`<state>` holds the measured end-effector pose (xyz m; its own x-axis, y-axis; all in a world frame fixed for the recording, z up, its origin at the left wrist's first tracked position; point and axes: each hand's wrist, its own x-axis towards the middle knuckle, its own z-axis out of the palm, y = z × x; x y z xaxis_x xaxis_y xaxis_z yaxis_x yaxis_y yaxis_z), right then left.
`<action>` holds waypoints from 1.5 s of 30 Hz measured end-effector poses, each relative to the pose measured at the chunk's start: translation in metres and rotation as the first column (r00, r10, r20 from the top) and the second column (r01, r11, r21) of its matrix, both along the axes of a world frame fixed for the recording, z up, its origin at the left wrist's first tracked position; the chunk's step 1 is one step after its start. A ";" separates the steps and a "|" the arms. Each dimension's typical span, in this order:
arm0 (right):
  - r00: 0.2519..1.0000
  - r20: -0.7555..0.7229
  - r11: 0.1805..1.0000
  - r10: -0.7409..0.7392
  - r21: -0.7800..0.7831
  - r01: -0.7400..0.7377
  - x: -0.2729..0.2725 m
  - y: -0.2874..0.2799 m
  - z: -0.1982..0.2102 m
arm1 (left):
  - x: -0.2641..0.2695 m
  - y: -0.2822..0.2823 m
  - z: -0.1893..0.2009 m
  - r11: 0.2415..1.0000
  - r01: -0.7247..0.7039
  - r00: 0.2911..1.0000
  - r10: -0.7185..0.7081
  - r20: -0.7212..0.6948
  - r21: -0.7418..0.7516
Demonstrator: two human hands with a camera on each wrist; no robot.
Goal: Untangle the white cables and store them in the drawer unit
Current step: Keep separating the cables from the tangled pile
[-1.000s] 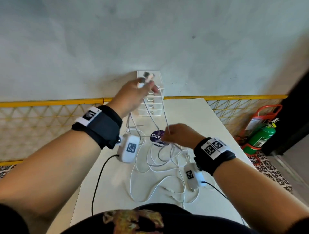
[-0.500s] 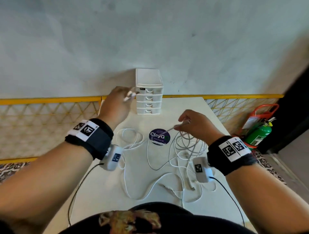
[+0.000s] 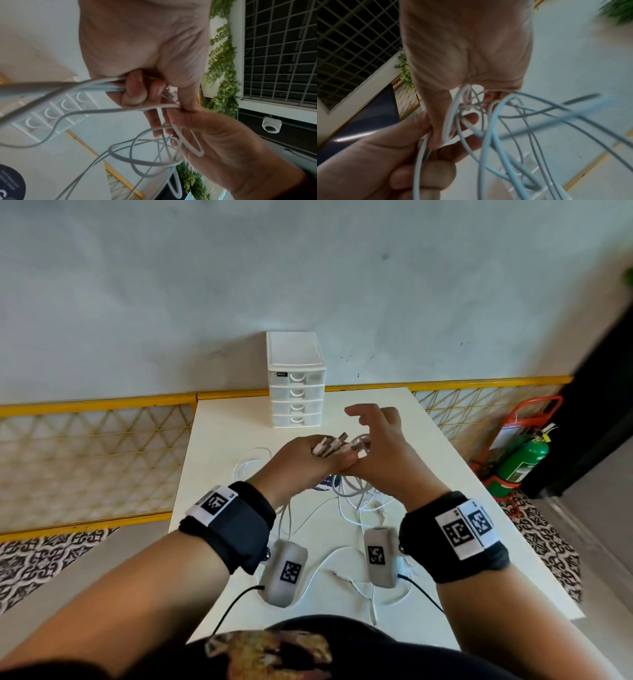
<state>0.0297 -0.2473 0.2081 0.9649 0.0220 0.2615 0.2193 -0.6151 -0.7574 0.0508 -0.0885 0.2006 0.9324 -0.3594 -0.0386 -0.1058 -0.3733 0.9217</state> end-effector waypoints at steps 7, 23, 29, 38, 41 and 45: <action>0.996 -0.078 0.998 0.049 0.041 -0.046 -0.001 -0.037 -0.006 | 0.001 0.000 0.001 0.986 -0.166 0.984 0.167 0.060 -0.025; 0.957 -0.279 0.991 -0.080 -0.122 0.047 0.022 -0.173 -0.024 | 0.014 -0.010 0.002 0.799 -0.597 0.771 0.549 0.322 0.069; 0.949 -0.287 0.991 -0.129 -0.058 0.118 0.022 -0.228 -0.041 | 0.012 -0.004 0.003 0.746 -0.639 0.752 0.554 0.358 0.187; 0.990 -0.070 0.979 0.124 0.170 -0.111 0.009 -0.174 -0.010 | -0.006 -0.087 0.002 0.859 -0.501 0.836 0.449 0.315 0.103; 0.996 -0.074 0.993 0.049 0.112 -0.040 0.015 -0.184 -0.019 | -0.005 -0.077 0.002 0.841 -0.525 0.825 0.465 0.322 0.129; 0.955 -0.230 0.981 -0.187 -0.087 0.172 0.028 -0.243 -0.047 | 0.000 -0.032 0.010 0.736 -0.674 0.716 0.631 0.300 0.061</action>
